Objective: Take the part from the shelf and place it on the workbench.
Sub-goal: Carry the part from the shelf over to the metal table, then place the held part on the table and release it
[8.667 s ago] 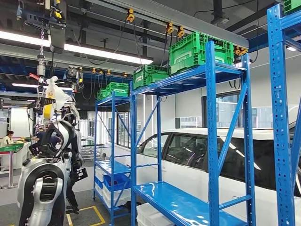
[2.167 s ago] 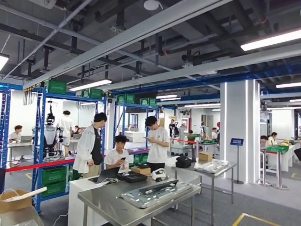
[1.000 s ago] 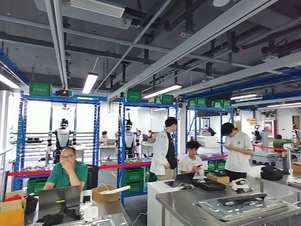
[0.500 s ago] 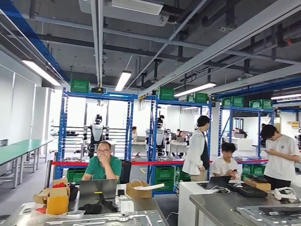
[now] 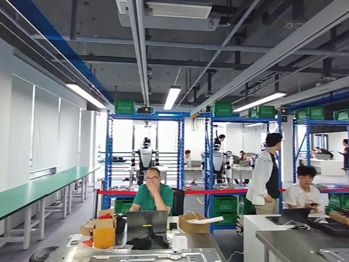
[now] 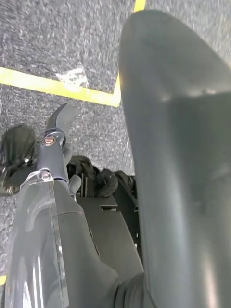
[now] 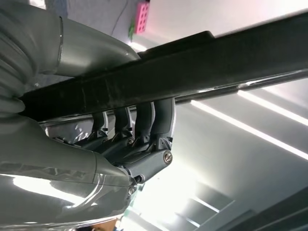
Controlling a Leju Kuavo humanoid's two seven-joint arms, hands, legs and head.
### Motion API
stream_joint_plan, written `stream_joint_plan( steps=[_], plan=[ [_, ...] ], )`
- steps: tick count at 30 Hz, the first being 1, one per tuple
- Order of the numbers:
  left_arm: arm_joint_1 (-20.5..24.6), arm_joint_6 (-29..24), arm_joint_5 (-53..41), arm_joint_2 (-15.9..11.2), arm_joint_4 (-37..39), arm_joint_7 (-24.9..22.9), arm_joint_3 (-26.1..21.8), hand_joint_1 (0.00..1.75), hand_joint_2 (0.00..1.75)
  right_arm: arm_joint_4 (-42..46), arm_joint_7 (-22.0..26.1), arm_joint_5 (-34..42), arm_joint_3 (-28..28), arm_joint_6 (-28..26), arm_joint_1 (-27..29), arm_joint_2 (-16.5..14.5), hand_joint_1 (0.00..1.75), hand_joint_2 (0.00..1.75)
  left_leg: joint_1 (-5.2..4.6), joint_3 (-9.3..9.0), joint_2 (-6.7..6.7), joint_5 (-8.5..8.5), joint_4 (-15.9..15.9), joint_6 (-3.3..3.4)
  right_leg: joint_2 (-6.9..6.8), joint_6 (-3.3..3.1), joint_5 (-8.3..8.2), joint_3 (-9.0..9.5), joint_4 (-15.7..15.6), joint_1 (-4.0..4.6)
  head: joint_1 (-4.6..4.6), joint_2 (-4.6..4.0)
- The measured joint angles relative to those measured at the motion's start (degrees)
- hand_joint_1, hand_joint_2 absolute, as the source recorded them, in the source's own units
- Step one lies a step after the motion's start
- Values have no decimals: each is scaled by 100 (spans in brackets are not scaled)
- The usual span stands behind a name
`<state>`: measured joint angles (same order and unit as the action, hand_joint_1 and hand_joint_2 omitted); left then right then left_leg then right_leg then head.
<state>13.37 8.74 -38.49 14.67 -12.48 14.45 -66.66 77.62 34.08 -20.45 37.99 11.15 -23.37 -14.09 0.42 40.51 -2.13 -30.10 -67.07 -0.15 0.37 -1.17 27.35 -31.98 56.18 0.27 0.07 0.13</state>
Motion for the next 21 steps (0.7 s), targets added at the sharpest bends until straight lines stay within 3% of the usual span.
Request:
stream_joint_plan(
  steps=[2,3,4,6,8,9,11,13,14,15,17,18,19,21],
  plan=[
    [4,-1,0,-1,0,-11,0,0,175,-13,-1,-4,0,0,10,5,175,175,47,273,109,-232,-615,-58,-165,3,8,-4,1,-1,0,0],
    [-2,-2,0,-2,0,-15,0,0,175,-17,-1,-4,1,0,16,6,175,175,73,290,137,-211,-679,-88,-239,13,15,-5,4,-6,0,0],
    [-6,-4,0,-4,0,-17,0,0,175,-19,-1,-4,2,0,19,6,175,175,100,192,174,-88,-516,-117,-306,31,27,-2,12,-13,0,0],
    [2,-7,0,-6,1,-16,0,0,175,-17,-1,-3,2,-1,20,6,175,175,118,-211,364,236,207,-175,-423,97,71,5,49,-23,0,0],
    [19,-7,0,-4,2,-14,0,0,175,-15,1,-3,-1,-3,15,9,175,175,93,-462,523,377,698,-132,-514,175,120,0,111,-6,-3,0],
    [21,-6,0,-3,2,-14,0,0,175,-15,2,-2,-2,-4,15,12,175,175,68,-478,539,360,751,-82,-554,206,132,0,126,5,-4,0],
    [10,-7,0,-5,2,-13,0,0,175,-14,5,-2,2,-5,13,15,175,175,56,-460,436,367,754,24,-609,252,158,19,138,-13,-5,0],
    [11,-3,0,-7,2,-13,0,0,175,-11,5,-2,4,-8,8,16,175,175,57,-462,331,379,763,98,-439,289,322,-40,330,-52,-5,0],
    [20,2,0,-7,2,-13,0,0,175,-11,6,-2,3,-9,6,19,175,175,59,-466,282,385,767,131,-301,298,480,-149,588,-65,-5,0],
    [31,8,0,-7,2,-13,0,0,175,-12,7,-1,2,-11,7,28,175,175,50,-465,233,387,766,154,-178,294,664,-319,958,-70,-5,0],
    [38,16,0,-7,2,-13,0,0,175,-19,8,-1,2,-12,19,57,175,175,16,-467,138,386,763,188,-86,273,927,-703,1708,-67,-5,0],
    [34,17,0,-8,2,-13,-1,0,175,-21,8,-1,2,-12,26,72,175,175,-4,-471,93,385,762,197,-70,256,922,-815,1877,-58,-5,0],
    [30,17,0,-8,2,-13,-1,0,175,-22,8,-2,2,-11,32,81,175,175,-22,-479,51,383,761,204,-57,229,801,-820,1810,-44,-5,0],
    [28,18,0,-3,2,-14,-2,0,175,-21,8,-3,2,-11,32,86,175,175,-39,-501,-17,378,764,211,-13,148,342,-559,1110,11,-5,0]
  ],
)
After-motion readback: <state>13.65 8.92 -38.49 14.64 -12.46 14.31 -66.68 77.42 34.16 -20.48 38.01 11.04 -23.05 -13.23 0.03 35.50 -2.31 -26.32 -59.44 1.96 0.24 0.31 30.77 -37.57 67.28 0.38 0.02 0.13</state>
